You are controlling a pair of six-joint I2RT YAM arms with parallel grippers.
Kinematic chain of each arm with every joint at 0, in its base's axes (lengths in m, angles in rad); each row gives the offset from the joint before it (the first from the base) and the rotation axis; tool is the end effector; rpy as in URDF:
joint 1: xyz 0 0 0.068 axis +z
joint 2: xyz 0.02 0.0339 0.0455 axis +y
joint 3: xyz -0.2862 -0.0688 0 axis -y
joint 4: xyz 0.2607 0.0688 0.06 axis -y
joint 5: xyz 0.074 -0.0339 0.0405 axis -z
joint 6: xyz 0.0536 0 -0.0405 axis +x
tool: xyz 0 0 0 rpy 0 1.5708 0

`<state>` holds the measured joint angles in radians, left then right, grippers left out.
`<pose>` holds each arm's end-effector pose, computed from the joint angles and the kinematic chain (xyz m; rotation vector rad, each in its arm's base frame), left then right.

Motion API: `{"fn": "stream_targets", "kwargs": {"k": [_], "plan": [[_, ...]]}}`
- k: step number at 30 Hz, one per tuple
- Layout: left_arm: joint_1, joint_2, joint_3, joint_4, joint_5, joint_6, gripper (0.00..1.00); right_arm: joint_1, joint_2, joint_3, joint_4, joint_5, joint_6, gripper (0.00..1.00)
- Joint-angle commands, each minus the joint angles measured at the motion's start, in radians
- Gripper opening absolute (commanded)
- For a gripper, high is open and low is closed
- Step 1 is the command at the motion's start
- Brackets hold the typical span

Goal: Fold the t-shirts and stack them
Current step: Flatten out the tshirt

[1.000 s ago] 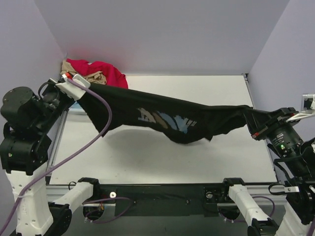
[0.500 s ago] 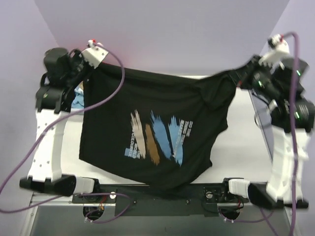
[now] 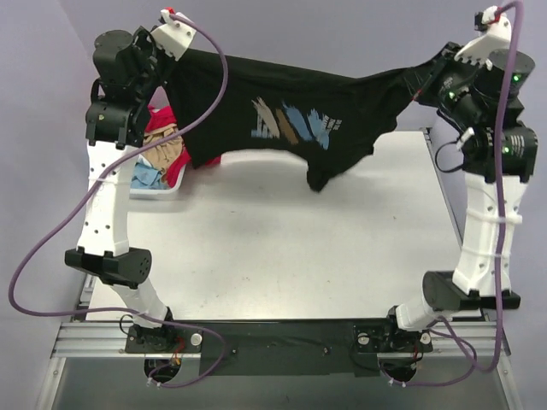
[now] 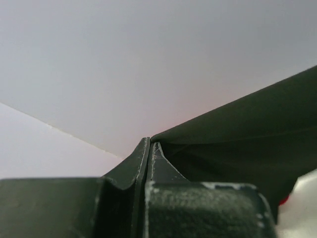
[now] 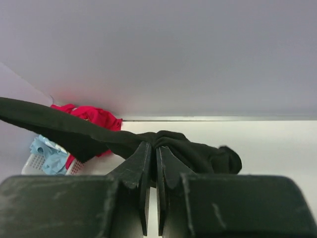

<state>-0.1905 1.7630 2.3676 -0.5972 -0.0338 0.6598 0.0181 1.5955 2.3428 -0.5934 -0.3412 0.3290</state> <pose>0.3760 -0.0707 0.5929 0.6259 1.4475 0.3952 0.3002 0.0234 0.6399 -0.0621 1.4455 0.5265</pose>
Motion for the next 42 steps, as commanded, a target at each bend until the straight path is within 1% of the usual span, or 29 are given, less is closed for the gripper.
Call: {"fn": "stream_targets", "kwargs": {"k": [1, 2, 4, 5, 6, 7, 8, 9, 10, 11, 12, 14, 15, 16, 18, 20, 21, 23, 24, 25, 28, 33, 35, 36, 37, 38, 39, 40, 42], "plan": [[-0.001, -0.066, -0.084, 0.031, -0.002, 0.033, 0.00, -0.009, -0.191, -0.202, 0.081, -0.001, -0.038, 0.00], [-0.001, -0.086, -0.147, 0.037, 0.029, 0.053, 0.00, -0.010, -0.224, -0.274, 0.081, -0.005, -0.033, 0.00], [-0.009, -0.175, -0.360, 0.123, 0.061, 0.081, 0.00, -0.007, -0.314, -0.486, 0.096, -0.039, -0.013, 0.00], [-0.016, -0.248, -0.530, 0.152, 0.084, 0.096, 0.00, -0.009, -0.369, -0.648, 0.110, -0.082, 0.005, 0.00], [-0.029, -0.291, -0.606, 0.192, 0.097, 0.130, 0.00, -0.007, -0.402, -0.721, 0.115, -0.119, 0.018, 0.00], [-0.036, -0.351, -0.771, 0.212, 0.119, 0.148, 0.00, -0.004, -0.454, -0.876, 0.119, -0.131, 0.047, 0.00], [-0.052, -0.409, -0.839, 0.235, 0.123, 0.182, 0.00, -0.004, -0.475, -0.943, 0.119, -0.154, 0.059, 0.00], [-0.058, -0.436, -0.979, 0.249, 0.126, 0.190, 0.00, -0.003, -0.524, -1.087, 0.124, -0.160, 0.086, 0.00], [-0.063, -0.473, -1.036, 0.266, 0.130, 0.196, 0.00, 0.003, -0.545, -1.222, 0.124, -0.163, 0.100, 0.00], [-0.063, -0.487, -1.145, 0.269, 0.147, 0.199, 0.00, 0.008, -0.587, -1.279, 0.133, -0.157, 0.129, 0.00], [-0.060, -0.508, -1.244, 0.286, 0.149, 0.202, 0.00, 0.023, -0.609, -1.400, 0.141, -0.144, 0.140, 0.00], [-0.056, -0.520, -1.365, 0.312, 0.143, 0.222, 0.00, 0.057, -0.655, -1.547, 0.170, -0.099, 0.174, 0.00], [-0.052, -0.520, -1.407, 0.324, 0.135, 0.228, 0.00, 0.078, -0.669, -1.597, 0.197, -0.088, 0.197, 0.02], [-0.050, -0.516, -1.470, 0.350, 0.130, 0.239, 0.00, 0.091, -0.669, -1.675, 0.211, -0.062, 0.217, 0.03], [-0.043, -0.493, -1.528, 0.376, 0.111, 0.247, 0.00, 0.123, -0.642, -1.750, 0.257, -0.055, 0.248, 0.04], [-0.030, -0.465, -1.562, 0.392, 0.110, 0.248, 0.00, 0.132, -0.599, -1.786, 0.288, -0.023, 0.257, 0.09], [-0.026, -0.456, -1.571, 0.398, 0.110, 0.251, 0.00, 0.131, -0.586, -1.792, 0.296, 0.014, 0.260, 0.14], [-0.020, -0.442, -1.593, 0.410, 0.110, 0.253, 0.00, 0.134, -0.549, -1.797, 0.311, 0.037, 0.257, 0.18], [-0.020, -0.439, -1.602, 0.413, 0.112, 0.254, 0.00, 0.138, -0.520, -1.785, 0.319, 0.038, 0.245, 0.18], [-0.020, -0.438, -1.607, 0.419, 0.115, 0.254, 0.00, 0.155, -0.505, -1.762, 0.322, 0.047, 0.240, 0.17], [-0.017, -0.447, -1.616, 0.418, 0.138, 0.247, 0.00, 0.195, -0.413, -1.687, 0.339, 0.070, 0.228, 0.00], [-0.013, -0.459, -1.624, 0.413, 0.153, 0.218, 0.00, 0.341, -0.227, -1.481, 0.314, 0.106, 0.225, 0.00], [-0.007, -0.468, -1.631, 0.413, 0.152, 0.213, 0.00, 0.402, -0.163, -1.398, 0.229, 0.138, 0.206, 0.00], [-0.001, -0.471, -1.634, 0.412, 0.152, 0.213, 0.00, 0.443, -0.161, -1.378, 0.171, 0.177, 0.202, 0.08], [-0.001, -0.480, -1.640, 0.413, 0.153, 0.212, 0.00, 0.460, -0.175, -1.369, 0.140, 0.262, 0.203, 0.14], [0.003, -0.485, -1.648, 0.413, 0.156, 0.212, 0.00, 0.485, -0.212, -1.375, 0.097, 0.296, 0.212, 0.25], [0.005, -0.494, -1.657, 0.413, 0.158, 0.210, 0.00, 0.487, -0.268, -1.404, 0.080, 0.338, 0.220, 0.31], [0.003, -0.499, -1.660, 0.413, 0.160, 0.210, 0.00, 0.480, -0.305, -1.422, 0.055, 0.384, 0.237, 0.39], [0.005, -0.508, -1.670, 0.412, 0.170, 0.193, 0.00, 0.447, -0.388, -1.493, 0.028, 0.479, 0.251, 0.49]]}}
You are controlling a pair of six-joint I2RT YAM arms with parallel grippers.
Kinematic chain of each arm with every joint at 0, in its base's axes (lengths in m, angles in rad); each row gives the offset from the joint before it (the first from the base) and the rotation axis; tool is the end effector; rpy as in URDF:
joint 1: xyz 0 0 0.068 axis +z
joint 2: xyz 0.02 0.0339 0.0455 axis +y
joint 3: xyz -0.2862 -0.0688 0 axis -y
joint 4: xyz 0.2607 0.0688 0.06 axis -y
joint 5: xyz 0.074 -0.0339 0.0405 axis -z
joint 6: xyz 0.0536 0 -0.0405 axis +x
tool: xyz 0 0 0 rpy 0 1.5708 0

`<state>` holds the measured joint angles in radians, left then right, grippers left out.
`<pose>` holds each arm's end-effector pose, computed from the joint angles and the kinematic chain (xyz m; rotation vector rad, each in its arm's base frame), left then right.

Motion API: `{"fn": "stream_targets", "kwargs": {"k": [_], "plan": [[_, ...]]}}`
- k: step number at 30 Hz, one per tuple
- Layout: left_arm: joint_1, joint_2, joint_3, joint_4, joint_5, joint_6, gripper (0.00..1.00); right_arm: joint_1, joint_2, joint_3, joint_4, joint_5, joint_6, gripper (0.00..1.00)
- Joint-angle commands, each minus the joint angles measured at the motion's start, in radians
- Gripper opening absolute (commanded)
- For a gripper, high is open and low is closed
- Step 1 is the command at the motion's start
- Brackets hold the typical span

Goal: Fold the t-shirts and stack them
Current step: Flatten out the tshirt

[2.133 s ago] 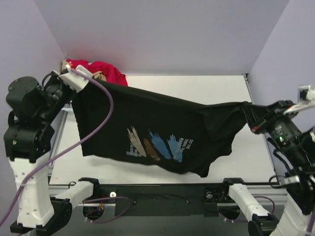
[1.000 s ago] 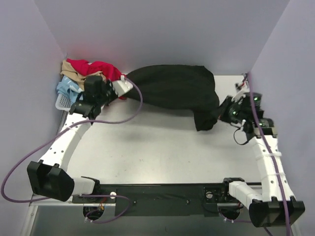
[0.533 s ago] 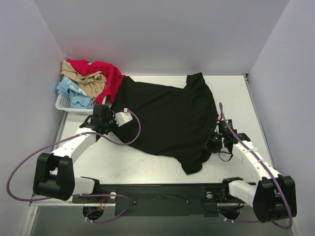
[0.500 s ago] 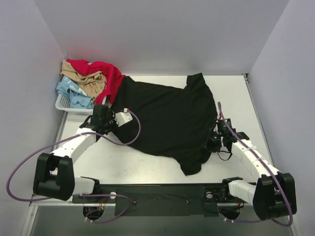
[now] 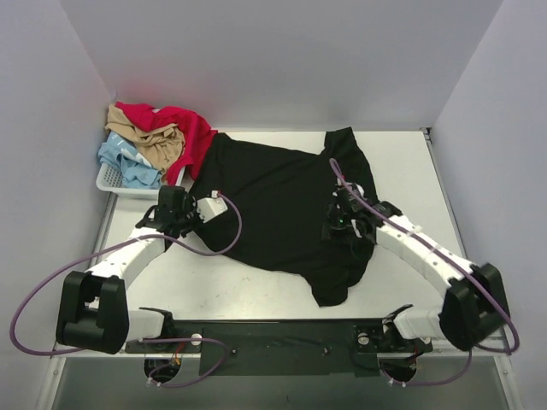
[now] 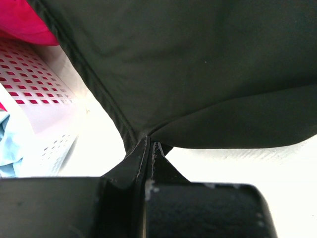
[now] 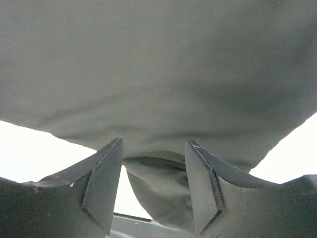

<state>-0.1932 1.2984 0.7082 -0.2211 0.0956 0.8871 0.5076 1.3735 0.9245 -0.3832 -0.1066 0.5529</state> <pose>0.2745 -0.0589 0.2016 1.2670 2.0244 0.2166 0.2686 0.1559 0.2409 0.0050 2.4901 0.6019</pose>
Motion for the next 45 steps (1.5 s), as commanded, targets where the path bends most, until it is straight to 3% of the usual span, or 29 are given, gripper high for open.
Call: {"fn": "stream_targets", "kwargs": {"k": [1, 6, 12, 14, 17, 20, 23, 25, 29, 39, 41, 42, 45], "plan": [[0.006, -0.048, -0.016, 0.034, 0.053, -0.039, 0.00, -0.070, -0.212, -0.120, -0.184, 0.251, 0.034, 0.51], [0.006, -0.063, -0.032, 0.035, 0.095, -0.063, 0.00, -0.294, -0.232, -0.262, -0.077, 0.167, 0.025, 0.56], [0.006, -0.067, -0.041, 0.037, 0.099, -0.073, 0.00, -0.400, -0.053, -0.311, 0.112, 0.007, 0.018, 0.51], [0.006, -0.070, -0.042, 0.040, 0.095, -0.070, 0.00, -0.415, 0.011, -0.317, 0.158, -0.034, 0.013, 0.42], [0.008, -0.076, -0.046, 0.048, 0.084, -0.079, 0.00, -0.428, 0.067, -0.306, 0.188, -0.082, -0.002, 0.00], [0.009, -0.061, -0.038, 0.074, 0.066, -0.092, 0.00, -0.393, 0.006, -0.242, 0.136, -0.056, -0.002, 0.00], [0.009, -0.036, -0.027, 0.100, 0.070, -0.100, 0.00, -0.217, -0.057, -0.065, -0.003, 0.146, -0.002, 0.00], [0.009, -0.015, -0.012, 0.106, 0.075, -0.111, 0.00, -0.140, -0.053, 0.027, -0.036, 0.172, -0.002, 0.00], [0.008, 0.016, 0.019, 0.118, 0.070, -0.123, 0.00, -0.049, 0.053, 0.192, -0.069, 0.200, -0.018, 0.00], [0.009, 0.076, 0.053, 0.132, 0.050, -0.134, 0.00, 0.049, 0.484, 0.650, -0.082, 0.058, -0.114, 0.00], [0.006, 0.085, 0.054, 0.132, 0.053, -0.139, 0.00, 0.065, 0.554, 0.744, -0.109, -0.002, -0.148, 0.11], [0.009, 0.088, 0.056, 0.132, 0.053, -0.140, 0.00, 0.065, 0.591, 0.789, -0.135, -0.019, -0.153, 0.29], [0.008, 0.094, 0.050, 0.132, 0.053, -0.146, 0.00, 0.066, 0.552, 0.774, -0.181, 0.022, -0.182, 0.44]]}}
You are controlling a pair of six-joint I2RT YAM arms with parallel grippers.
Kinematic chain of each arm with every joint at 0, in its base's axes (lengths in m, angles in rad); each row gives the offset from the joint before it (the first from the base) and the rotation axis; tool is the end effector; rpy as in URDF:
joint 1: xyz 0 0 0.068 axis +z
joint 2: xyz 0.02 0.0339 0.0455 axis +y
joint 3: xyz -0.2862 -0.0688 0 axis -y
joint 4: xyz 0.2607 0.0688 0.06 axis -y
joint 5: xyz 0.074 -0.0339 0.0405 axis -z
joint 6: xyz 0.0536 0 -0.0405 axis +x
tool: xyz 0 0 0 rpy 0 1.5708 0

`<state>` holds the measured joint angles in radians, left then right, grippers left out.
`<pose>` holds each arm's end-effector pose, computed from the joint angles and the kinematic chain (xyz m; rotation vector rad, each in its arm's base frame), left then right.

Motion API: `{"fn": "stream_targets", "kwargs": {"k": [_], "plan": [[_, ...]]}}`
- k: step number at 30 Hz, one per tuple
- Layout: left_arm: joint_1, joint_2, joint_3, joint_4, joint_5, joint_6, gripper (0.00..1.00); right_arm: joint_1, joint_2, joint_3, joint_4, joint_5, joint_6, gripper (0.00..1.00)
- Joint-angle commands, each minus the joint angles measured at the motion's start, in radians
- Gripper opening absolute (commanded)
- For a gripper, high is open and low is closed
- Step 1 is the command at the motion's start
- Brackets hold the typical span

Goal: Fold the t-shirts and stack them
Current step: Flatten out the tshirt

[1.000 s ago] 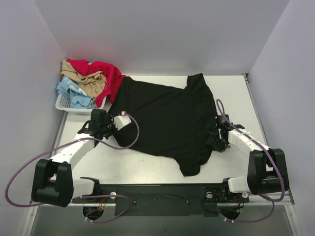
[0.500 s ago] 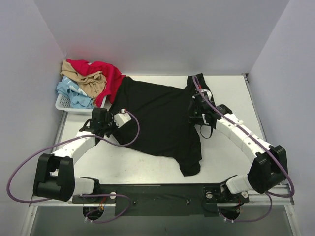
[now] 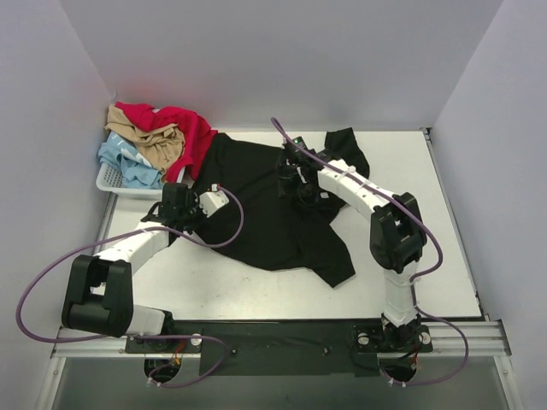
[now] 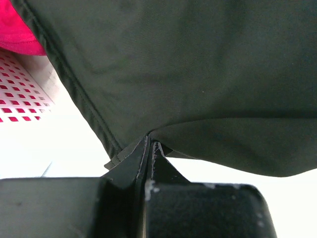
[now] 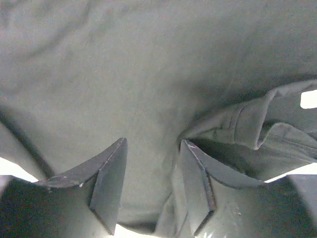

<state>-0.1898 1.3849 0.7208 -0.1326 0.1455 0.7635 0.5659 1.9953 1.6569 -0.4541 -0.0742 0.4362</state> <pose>0.2914 -0.0639 0.1905 1.1442 2.0633 0.1071 0.4142 0.2678 0.2536 -0.1948 2.4274 0.5589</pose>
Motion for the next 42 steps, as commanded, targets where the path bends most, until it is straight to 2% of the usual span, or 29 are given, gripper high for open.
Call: {"fn": "stream_targets", "kwargs": {"k": [1, 6, 9, 12, 17, 22, 23, 25, 26, 27, 28, 31, 32, 35, 38, 42], "plan": [[0.006, 0.008, 0.035, 0.047, 0.003, -0.024, 0.00, 0.008, -0.097, -0.015, -0.103, 0.023, -0.068, 0.48], [0.004, -0.006, 0.020, 0.048, 0.020, -0.030, 0.00, 0.000, -0.416, -0.284, -0.086, 0.172, -0.045, 0.55], [0.004, -0.017, 0.014, 0.045, 0.022, -0.036, 0.00, -0.044, -0.591, -0.568, -0.078, 0.223, 0.045, 0.53], [0.006, -0.033, 0.009, 0.039, 0.034, -0.041, 0.00, -0.115, -0.745, -0.768, -0.040, 0.174, 0.117, 0.49], [0.003, -0.060, 0.000, 0.021, 0.055, -0.050, 0.00, -0.149, -0.845, -0.997, 0.051, 0.042, 0.185, 0.51], [0.003, -0.090, -0.015, 0.019, 0.052, -0.046, 0.00, -0.195, -0.791, -1.138, 0.227, -0.045, 0.231, 0.51], [0.004, -0.095, -0.015, 0.016, 0.048, -0.046, 0.00, -0.195, -0.773, -1.141, 0.239, -0.044, 0.237, 0.51], [0.004, -0.101, -0.012, 0.010, 0.042, -0.044, 0.00, -0.196, -0.692, -1.134, 0.259, -0.038, 0.233, 0.40], [0.006, -0.104, -0.011, 0.005, 0.037, -0.046, 0.00, -0.198, -0.678, -1.134, 0.262, -0.039, 0.233, 0.21], [0.006, -0.113, -0.011, 0.001, 0.028, -0.046, 0.00, -0.199, -0.662, -1.132, 0.267, -0.048, 0.227, 0.14], [0.004, -0.118, -0.008, -0.010, 0.025, -0.043, 0.00, -0.199, -0.664, -1.131, 0.264, -0.061, 0.225, 0.00], [0.004, -0.156, 0.011, -0.051, -0.010, -0.046, 0.00, -0.204, -0.803, -1.122, 0.201, -0.039, 0.231, 0.00], [0.004, -0.170, 0.029, -0.085, -0.021, -0.047, 0.00, -0.204, -0.857, -1.093, 0.160, 0.009, 0.230, 0.00], [0.010, -0.237, 0.094, -0.195, -0.043, -0.053, 0.00, -0.204, -1.118, -0.935, -0.077, 0.170, 0.199, 0.00], [0.012, -0.306, 0.227, -0.397, -0.026, -0.061, 0.00, -0.202, -1.329, -0.768, -0.266, 0.255, 0.161, 0.00], [0.010, -0.423, 0.432, -0.637, 0.057, -0.081, 0.00, -0.201, -1.452, -0.510, -0.440, 0.291, 0.131, 0.00]]}}
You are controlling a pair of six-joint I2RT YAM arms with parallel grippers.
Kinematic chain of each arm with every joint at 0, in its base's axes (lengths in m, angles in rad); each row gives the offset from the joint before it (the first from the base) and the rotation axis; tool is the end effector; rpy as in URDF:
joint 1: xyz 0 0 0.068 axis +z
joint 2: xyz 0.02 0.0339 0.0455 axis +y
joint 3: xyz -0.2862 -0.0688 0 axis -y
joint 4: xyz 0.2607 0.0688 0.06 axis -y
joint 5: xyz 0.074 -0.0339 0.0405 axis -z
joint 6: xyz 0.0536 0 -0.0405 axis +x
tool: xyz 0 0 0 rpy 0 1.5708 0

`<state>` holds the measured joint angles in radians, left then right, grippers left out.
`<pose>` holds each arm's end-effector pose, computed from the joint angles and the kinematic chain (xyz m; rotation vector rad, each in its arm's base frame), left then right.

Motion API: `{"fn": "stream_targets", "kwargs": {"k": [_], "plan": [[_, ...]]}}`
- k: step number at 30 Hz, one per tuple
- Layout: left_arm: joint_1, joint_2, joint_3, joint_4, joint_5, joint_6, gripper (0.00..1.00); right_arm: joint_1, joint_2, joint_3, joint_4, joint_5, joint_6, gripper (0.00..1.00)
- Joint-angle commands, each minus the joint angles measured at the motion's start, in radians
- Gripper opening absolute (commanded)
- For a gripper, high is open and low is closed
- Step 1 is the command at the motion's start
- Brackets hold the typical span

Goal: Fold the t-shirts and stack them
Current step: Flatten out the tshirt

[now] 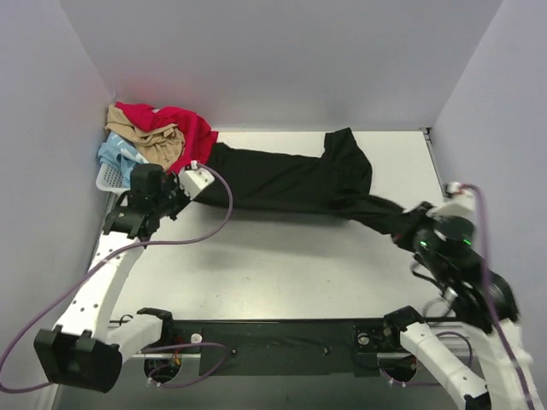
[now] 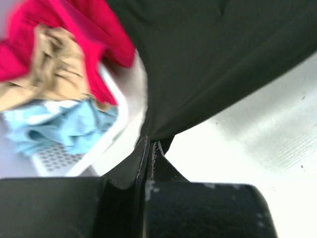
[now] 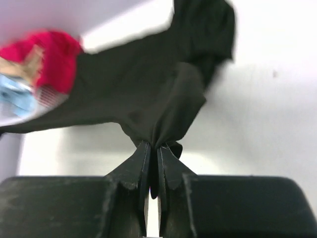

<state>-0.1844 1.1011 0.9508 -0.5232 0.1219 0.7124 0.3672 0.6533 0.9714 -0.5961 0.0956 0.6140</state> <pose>0.2511 -0.0535 0.3097 1.0311 1.9915 0.1495 0.1363 0.0469 0.3910 0.3001 1.8657 0.5917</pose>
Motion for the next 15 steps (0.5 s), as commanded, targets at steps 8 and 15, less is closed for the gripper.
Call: {"fn": "stream_targets", "kwargs": {"k": [8, 15], "plan": [[0.007, -0.282, 0.574, -0.518, 0.231, -0.060, 0.00, -0.008, -0.098, 0.672, -0.504, 0.073, -0.149, 0.00], [0.005, -0.152, 0.672, -0.402, 0.193, -0.117, 0.00, 0.012, 0.092, 0.822, -0.473, 0.197, -0.262, 0.00]]}}
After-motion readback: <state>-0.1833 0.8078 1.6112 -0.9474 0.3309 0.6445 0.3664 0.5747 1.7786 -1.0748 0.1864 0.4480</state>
